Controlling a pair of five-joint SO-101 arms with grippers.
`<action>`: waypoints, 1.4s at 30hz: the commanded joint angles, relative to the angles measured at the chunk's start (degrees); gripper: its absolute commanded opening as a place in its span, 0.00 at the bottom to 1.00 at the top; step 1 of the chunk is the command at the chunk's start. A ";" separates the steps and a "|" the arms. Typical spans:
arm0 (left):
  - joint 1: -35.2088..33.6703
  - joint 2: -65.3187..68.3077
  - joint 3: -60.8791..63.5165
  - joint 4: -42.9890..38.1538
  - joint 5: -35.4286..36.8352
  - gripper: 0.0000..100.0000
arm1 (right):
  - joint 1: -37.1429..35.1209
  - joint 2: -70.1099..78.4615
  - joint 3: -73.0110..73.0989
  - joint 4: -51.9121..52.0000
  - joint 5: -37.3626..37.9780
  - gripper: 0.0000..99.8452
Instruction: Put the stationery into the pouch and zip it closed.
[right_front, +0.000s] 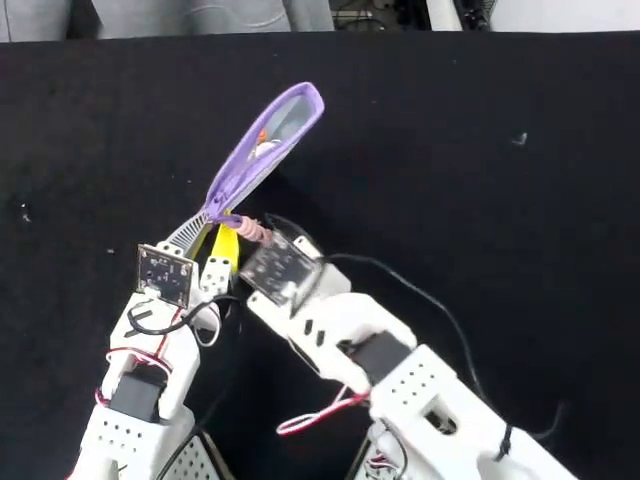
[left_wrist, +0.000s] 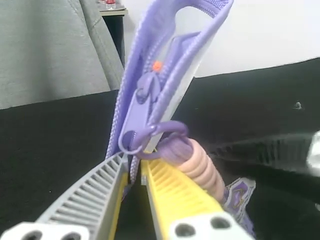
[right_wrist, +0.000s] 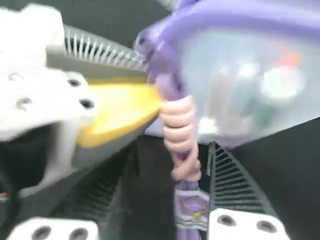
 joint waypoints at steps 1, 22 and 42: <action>0.40 -0.53 0.48 -1.67 0.88 0.03 | 0.97 4.44 -6.73 0.53 0.79 0.22; 0.31 -0.53 0.57 -1.58 0.70 0.03 | 2.11 -1.10 -4.53 1.05 0.62 0.17; 0.31 -0.53 1.10 -1.93 0.70 0.03 | 1.76 -1.19 -4.97 3.34 0.53 0.18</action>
